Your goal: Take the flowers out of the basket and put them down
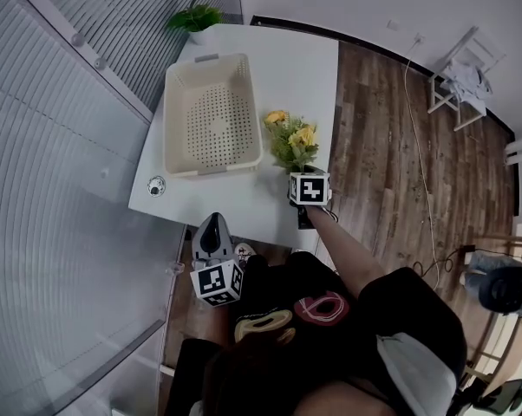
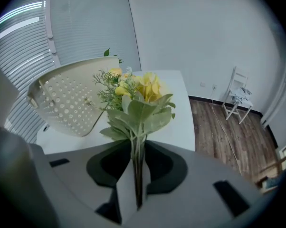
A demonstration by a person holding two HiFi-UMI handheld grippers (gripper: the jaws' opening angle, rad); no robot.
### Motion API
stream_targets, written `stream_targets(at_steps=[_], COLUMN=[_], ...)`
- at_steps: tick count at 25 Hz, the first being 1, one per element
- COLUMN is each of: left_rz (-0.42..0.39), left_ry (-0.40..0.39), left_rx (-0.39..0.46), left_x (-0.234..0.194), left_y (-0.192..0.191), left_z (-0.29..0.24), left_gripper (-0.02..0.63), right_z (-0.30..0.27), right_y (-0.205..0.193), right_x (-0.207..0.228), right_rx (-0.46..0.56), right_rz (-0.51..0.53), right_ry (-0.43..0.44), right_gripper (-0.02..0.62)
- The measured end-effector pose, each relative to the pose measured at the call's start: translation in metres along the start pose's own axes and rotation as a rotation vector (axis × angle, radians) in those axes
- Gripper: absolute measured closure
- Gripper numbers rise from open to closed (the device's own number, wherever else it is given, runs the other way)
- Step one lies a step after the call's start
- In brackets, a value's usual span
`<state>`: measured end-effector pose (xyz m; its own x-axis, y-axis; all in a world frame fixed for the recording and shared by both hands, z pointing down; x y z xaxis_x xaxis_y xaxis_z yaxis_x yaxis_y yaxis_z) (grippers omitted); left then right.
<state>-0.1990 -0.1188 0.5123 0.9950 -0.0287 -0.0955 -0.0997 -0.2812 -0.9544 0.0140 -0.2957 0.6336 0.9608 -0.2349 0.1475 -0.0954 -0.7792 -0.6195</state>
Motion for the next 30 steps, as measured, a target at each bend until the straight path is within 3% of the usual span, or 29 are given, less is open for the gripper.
stream_targets(at_steps=[3,9,12,14,19,30], left_rz=[-0.001,-0.004,-0.001,0.0,-0.005,0.022], left_ry=[-0.005,-0.016,-0.024,-0.032,-0.045,-0.061], left_rx=[-0.003,-0.002,-0.004,-0.007,0.003,0.061], left_x=[0.001,0.005,0.01,0.014,0.022,0.033], left_y=[-0.004,-0.006,-0.003,-0.003,0.0,0.022], left_z=[-0.002,-0.005,-0.004,-0.004,-0.006,-0.002], left_gripper=[0.588,0.588,0.588,0.588,0.588,0.588], right_z=[-0.001,-0.002,0.012,0.023,0.046,0.119], right_y=[-0.002,-0.002,0.006,0.013,0.026,0.045], right_x=[-0.001,-0.009,-0.01,-0.009,-0.008,0.004], right_rx=[0.001,0.002,0.054,0.092,0.146,0.328], right_rz=[-0.007,-0.052,-0.036,-0.005,-0.049,-0.036], right_ry=[0.027,0.136,0.16,0.169,0.244,0.334], right_gripper=[0.48,0.381,0.298,0.278,0.272,0.273])
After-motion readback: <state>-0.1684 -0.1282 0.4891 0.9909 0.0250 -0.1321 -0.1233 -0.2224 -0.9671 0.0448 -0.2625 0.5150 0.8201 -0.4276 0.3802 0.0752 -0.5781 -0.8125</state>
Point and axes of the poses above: the fingertips, and each gripper's own axes: z backward along the fingers, x to its right, y out of its top, the point moved 3 cm from there along z, backward along the fingers, and after that the axes turned 3 degrees about -z, right-handed, at the moved point
